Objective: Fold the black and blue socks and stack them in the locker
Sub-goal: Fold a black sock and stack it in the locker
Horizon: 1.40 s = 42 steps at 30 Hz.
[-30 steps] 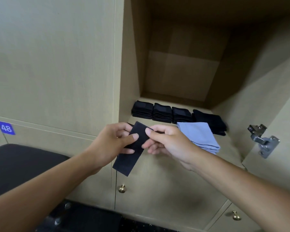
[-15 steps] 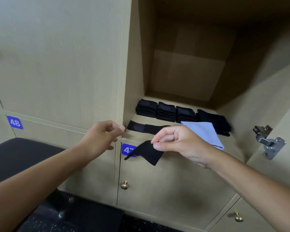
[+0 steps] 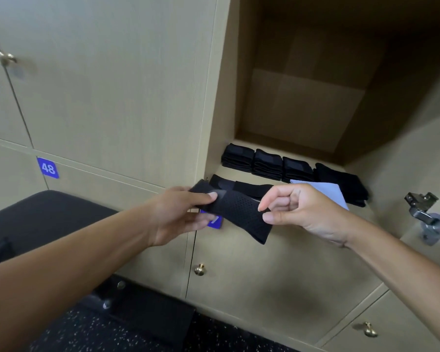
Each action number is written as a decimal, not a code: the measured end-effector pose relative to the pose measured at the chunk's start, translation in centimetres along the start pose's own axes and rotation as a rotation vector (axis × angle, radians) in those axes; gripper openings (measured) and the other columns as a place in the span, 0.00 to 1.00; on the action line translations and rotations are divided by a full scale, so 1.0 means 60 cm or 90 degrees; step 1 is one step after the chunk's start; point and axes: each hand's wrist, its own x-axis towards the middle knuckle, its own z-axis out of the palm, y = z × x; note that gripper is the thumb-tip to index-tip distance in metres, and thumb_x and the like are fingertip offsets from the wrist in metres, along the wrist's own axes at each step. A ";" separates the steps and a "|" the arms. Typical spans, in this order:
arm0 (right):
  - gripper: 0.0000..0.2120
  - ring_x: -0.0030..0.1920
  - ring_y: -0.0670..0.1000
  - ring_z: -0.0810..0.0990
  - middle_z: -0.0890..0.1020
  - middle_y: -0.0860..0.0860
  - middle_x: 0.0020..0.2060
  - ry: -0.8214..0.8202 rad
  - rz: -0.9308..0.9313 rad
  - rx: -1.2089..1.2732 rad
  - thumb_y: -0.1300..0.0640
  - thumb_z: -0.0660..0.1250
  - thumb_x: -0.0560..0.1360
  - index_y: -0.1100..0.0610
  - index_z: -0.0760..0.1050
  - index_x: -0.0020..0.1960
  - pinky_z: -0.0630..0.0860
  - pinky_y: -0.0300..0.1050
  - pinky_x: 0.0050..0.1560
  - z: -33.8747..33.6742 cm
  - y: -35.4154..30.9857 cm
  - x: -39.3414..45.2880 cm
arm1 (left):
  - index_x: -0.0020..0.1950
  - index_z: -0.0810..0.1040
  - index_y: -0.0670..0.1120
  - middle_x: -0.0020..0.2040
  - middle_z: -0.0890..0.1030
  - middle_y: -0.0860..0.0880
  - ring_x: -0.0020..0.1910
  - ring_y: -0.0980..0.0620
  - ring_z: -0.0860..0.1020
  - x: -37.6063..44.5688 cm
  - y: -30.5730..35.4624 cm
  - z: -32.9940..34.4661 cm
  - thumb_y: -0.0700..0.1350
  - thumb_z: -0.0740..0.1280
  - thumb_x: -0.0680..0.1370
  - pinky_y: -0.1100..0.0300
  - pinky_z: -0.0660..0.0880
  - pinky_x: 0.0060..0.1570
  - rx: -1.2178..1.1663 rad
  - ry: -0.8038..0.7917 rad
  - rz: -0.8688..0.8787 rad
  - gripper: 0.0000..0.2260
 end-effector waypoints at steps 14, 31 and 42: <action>0.06 0.54 0.43 0.81 0.84 0.43 0.52 0.177 -0.128 -0.187 0.58 0.71 0.78 0.50 0.77 0.53 0.76 0.34 0.51 0.045 -0.032 0.009 | 0.54 0.83 0.42 0.45 0.85 0.46 0.42 0.51 0.81 -0.014 0.024 -0.008 0.46 0.74 0.76 0.60 0.75 0.42 0.084 0.027 0.145 0.10; 0.18 0.50 0.57 0.86 0.87 0.55 0.49 0.141 0.025 0.085 0.64 0.74 0.75 0.52 0.77 0.63 0.82 0.49 0.58 0.074 -0.022 0.030 | 0.53 0.82 0.42 0.51 0.87 0.40 0.43 0.49 0.85 -0.023 0.016 0.005 0.47 0.76 0.73 0.60 0.78 0.42 0.283 -0.136 0.150 0.13; 0.16 0.40 0.45 0.82 0.82 0.45 0.43 0.175 0.030 -0.151 0.61 0.76 0.73 0.48 0.77 0.57 0.77 0.38 0.46 0.052 0.006 0.024 | 0.47 0.84 0.43 0.40 0.85 0.49 0.38 0.55 0.81 -0.009 0.011 -0.030 0.45 0.74 0.77 0.66 0.73 0.39 0.484 -0.098 0.085 0.06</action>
